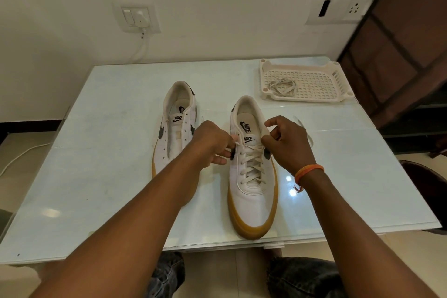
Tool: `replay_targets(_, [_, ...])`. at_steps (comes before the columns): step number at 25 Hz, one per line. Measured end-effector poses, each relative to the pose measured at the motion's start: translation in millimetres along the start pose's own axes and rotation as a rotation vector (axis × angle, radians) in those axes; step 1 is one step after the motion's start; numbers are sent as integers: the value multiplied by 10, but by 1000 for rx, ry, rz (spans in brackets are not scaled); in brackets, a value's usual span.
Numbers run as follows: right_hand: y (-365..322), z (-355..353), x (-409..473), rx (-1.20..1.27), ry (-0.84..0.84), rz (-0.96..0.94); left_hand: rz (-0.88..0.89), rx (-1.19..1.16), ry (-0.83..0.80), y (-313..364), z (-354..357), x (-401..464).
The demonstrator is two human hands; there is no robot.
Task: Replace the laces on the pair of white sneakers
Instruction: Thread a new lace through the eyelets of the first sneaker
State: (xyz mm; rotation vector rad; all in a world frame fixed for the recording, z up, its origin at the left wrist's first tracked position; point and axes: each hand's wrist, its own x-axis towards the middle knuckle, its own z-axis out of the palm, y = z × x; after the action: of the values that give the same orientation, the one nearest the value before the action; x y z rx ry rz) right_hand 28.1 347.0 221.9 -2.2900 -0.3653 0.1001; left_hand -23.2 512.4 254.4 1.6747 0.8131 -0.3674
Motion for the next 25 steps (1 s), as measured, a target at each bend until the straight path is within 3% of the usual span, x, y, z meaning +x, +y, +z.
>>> replay_targets(3, [9, -22, 2, 2, -7, -13, -38, -50, -51, 5, -15, -16])
replay_targets(5, [11, -44, -21, 14, -86, -7, 5, 8, 11, -49, -27, 20])
replay_targets(8, [42, -211, 3, 135, -253, 91, 287, 382, 354, -106, -72, 104])
replay_targets(10, [65, -404, 46, 281, -239, 141, 526, 420, 456, -57, -1, 43])
replay_targets(13, [34, -683, 59, 542, -158, 113, 739, 340, 217, 70, 260, -167])
replay_targets(15, [9, -795, 28, 687, -173, 90, 707, 333, -66, 53, 465, -257])
replay_targets(17, [17, -856, 11, 817, -169, 100, 683, 392, -210, -31, 618, -292])
replay_targets(21, [111, -963, 55, 1081, -86, 191, 745, 687, -239, -203, 711, -323])
replay_targets(25, [235, -993, 89, 1183, -11, 239, 748, 804, -316, -249, 738, -375])
